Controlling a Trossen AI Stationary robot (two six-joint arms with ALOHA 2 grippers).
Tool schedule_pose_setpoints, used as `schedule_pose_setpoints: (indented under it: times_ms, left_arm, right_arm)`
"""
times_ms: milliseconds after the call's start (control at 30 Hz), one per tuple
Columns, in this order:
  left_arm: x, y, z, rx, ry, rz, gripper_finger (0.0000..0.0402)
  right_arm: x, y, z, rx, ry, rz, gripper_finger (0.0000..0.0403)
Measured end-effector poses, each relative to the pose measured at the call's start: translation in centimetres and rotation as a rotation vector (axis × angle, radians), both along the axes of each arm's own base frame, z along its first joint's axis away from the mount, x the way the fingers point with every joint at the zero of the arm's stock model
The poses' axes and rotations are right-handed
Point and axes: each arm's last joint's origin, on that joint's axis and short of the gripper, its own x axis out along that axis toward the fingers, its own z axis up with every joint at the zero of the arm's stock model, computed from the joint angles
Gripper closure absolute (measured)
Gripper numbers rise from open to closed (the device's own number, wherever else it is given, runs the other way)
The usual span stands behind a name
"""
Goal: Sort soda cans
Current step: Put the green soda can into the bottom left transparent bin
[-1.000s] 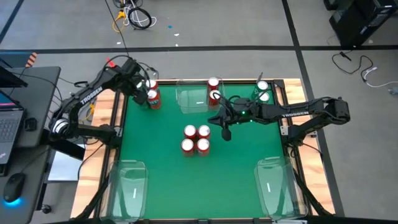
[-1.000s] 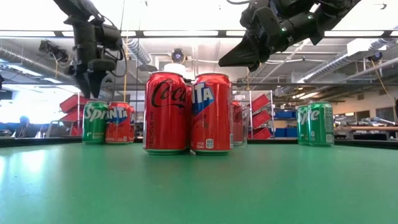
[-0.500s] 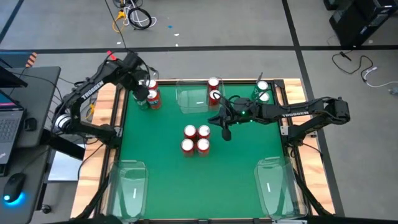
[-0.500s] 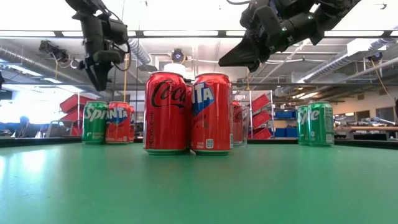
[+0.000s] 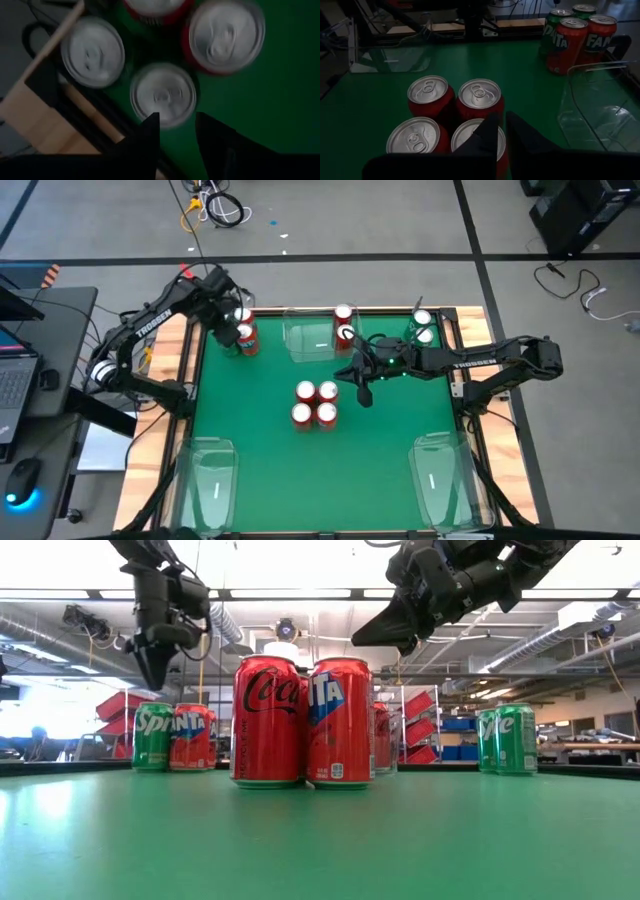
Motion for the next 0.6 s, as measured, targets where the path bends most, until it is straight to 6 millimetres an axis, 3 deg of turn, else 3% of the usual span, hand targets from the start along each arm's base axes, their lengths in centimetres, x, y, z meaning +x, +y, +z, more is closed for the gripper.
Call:
schedule_pose_setpoints:
  times_ms: [133,333,467,600]
  left_arm:
    - [-0.27,-0.37,-0.07,-0.038,0.033,-0.027,0.0309]
    - [-0.27,-0.42,-0.08,-0.047,0.031,-0.051,0.0393]
    - [-0.27,-0.43,-0.08,-0.048,0.028,-0.028,0.0378]
    - [-0.28,-0.41,-0.08,-0.045,0.028,-0.018,0.0335]
  right_arm:
    - [0.00,0.00,0.00,0.000,0.000,0.000,0.0380]
    - [0.00,0.00,0.00,0.000,0.000,0.001,0.0380]
    - [0.00,0.00,0.00,0.000,0.000,0.001,0.0380]
    - [0.00,0.00,0.00,0.000,0.000,0.001,0.0380]
